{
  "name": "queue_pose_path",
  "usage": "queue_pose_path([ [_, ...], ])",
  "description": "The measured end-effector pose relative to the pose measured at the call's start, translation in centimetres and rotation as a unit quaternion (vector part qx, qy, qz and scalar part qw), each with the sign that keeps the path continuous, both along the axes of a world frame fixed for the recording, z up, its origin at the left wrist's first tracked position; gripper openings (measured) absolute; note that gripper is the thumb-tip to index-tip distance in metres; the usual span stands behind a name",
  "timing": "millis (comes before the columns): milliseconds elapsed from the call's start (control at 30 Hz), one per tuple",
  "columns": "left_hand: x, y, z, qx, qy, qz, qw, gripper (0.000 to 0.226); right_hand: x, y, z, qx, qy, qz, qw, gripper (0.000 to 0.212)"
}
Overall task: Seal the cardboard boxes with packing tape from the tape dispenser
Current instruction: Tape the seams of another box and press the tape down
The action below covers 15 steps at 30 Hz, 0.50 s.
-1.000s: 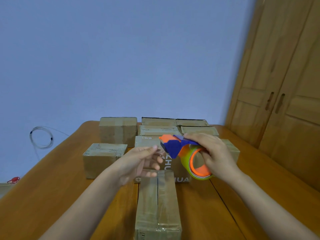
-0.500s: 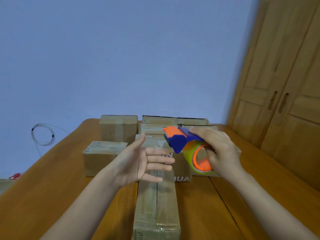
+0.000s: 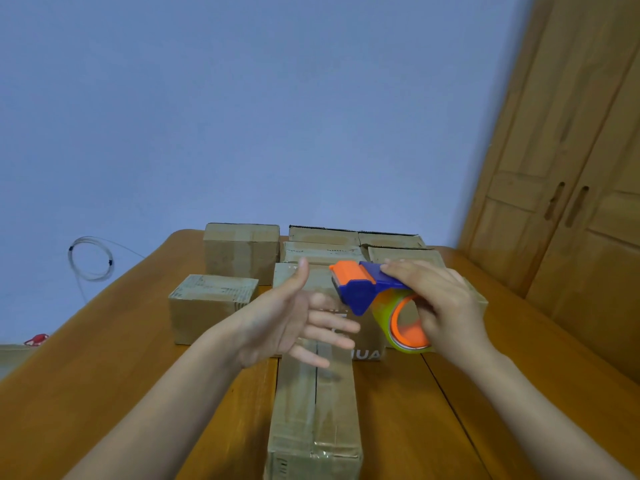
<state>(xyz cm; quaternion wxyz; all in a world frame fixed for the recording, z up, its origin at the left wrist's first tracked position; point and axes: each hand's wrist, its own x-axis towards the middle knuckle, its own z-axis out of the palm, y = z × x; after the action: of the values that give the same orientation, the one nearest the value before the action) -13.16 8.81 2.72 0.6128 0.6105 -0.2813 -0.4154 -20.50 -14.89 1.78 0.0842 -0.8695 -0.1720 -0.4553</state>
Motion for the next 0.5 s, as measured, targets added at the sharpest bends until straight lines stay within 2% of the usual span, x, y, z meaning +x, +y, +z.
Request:
queue_pose_path([
  [100, 0.09, -0.03, -0.19, -0.013, 0.037, -0.005, 0.999, 0.084, -0.25, 0.28, 0.25, 0.012, -0.009, 0.001, 1.0, 0.043],
  [367, 0.32, 0.07, -0.09, 0.003, 0.041, -0.029, 0.999, 0.089, -0.39, 0.56, 0.41, 0.045, -0.015, 0.007, 0.999, 0.046],
  [500, 0.22, -0.01, -0.1, -0.029, 0.097, -0.019, 0.995, 0.091, -0.42, 0.67, 0.27, 0.057, -0.023, 0.008, 0.998, 0.046],
])
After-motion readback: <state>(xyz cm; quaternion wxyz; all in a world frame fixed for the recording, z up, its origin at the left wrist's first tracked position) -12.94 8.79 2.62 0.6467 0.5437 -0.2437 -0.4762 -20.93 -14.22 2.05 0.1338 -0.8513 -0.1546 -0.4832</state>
